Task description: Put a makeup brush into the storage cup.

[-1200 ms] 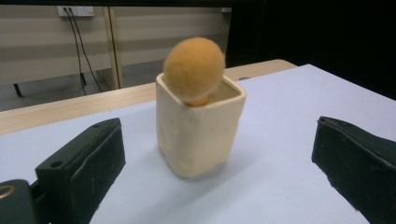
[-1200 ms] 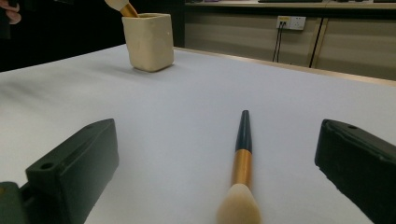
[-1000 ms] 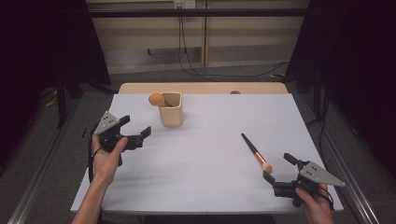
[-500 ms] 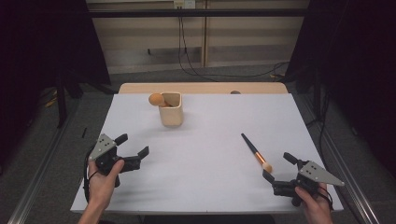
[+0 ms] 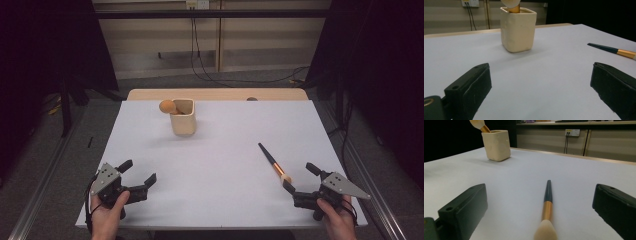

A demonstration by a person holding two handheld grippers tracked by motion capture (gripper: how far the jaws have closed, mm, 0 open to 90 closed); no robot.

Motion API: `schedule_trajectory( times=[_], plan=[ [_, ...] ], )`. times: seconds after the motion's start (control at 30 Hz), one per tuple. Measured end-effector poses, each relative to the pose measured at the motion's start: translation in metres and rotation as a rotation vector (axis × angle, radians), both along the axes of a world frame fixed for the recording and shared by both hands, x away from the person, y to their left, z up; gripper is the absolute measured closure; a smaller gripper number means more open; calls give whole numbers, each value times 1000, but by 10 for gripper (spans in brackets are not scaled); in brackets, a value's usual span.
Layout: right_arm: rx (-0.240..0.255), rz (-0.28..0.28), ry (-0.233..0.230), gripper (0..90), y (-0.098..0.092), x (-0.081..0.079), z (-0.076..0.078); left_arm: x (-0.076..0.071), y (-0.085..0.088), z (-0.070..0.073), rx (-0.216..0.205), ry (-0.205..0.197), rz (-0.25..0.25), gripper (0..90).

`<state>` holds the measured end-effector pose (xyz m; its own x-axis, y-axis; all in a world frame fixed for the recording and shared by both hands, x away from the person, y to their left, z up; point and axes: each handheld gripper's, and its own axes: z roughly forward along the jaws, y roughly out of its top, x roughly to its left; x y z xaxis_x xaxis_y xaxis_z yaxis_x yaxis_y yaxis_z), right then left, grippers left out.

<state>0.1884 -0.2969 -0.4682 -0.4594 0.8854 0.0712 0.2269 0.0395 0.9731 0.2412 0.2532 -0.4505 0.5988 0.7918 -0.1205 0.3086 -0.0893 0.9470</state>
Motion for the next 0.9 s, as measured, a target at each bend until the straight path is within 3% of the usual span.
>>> schedule_trajectory(
  times=[0.13,0.23,0.43,0.77,0.9],
  plan=[
    [-17,10,-9,0,0,-3,1,-3,6,-5,3,0,1,33],
    [-21,12,-4,0,-3,-5,0,-4,9,-1,4,-30,18,33],
    [-14,10,-9,0,-5,-3,1,-8,10,-2,7,-26,20,33],
    [7,-3,-24,0,-3,16,11,-9,10,-3,25,-21,21,33],
    [-6,-27,-37,0,-6,24,14,-10,10,-2,22,-30,15,34]
  ],
)
